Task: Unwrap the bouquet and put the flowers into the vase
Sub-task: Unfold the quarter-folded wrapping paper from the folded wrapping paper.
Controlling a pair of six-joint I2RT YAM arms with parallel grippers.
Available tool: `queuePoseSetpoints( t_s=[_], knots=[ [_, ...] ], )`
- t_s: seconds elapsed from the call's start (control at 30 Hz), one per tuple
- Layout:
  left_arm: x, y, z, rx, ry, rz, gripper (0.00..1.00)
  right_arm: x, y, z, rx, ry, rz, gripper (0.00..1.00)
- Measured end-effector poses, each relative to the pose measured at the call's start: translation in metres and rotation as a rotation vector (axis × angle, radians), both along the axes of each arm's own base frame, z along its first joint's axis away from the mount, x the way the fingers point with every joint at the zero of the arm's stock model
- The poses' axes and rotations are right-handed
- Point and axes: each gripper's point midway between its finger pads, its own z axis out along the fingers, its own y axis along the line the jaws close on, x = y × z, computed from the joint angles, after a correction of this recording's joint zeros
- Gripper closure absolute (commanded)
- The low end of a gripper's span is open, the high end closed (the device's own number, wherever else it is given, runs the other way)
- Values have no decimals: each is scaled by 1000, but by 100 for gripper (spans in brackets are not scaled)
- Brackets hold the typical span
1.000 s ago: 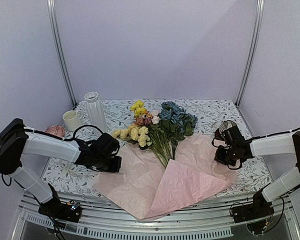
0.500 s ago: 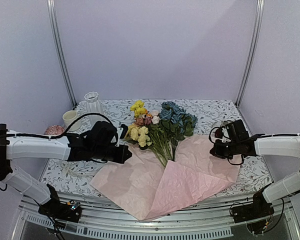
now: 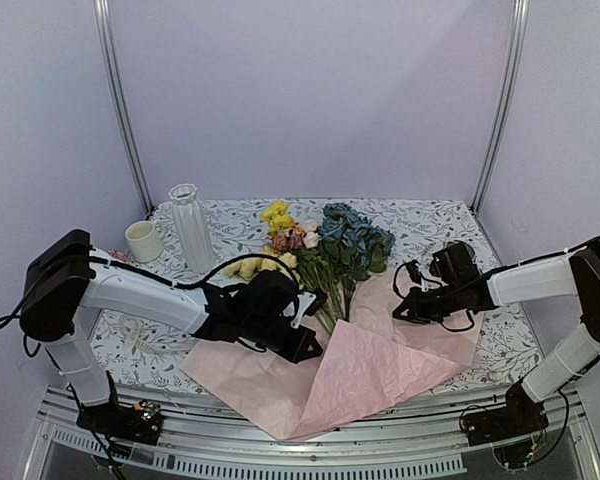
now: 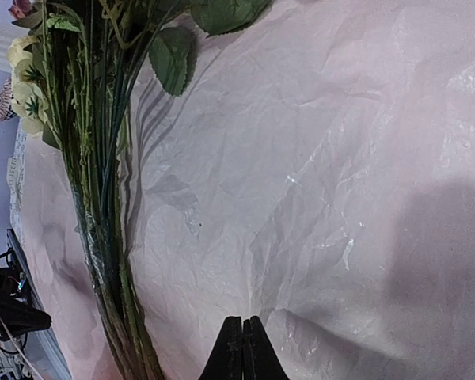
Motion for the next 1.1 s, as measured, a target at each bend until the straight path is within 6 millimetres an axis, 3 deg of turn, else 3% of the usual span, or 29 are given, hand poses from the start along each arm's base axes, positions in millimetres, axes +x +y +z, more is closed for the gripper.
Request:
queuePoseSetpoints(
  t_s=[0.23,0.43,0.67,0.8,1.1],
  knots=[
    [-40,-28,12,-65,29,-170,98,-2,3,-11,5,27,13,98],
    [-101,-63,37,-149,21,-409,98,-4,3,-22,-6,57,15,98],
    [-157,-85,57,-195,8,-629,99,-4,3,-23,-7,60,15,98],
    [-178,-82,39,-133,25,-717,100,-5,2,-21,-7,58,16,98],
    [-201,-57,-39,84,141,-787,100,-8,1,-14,-9,56,16,97]
  ],
)
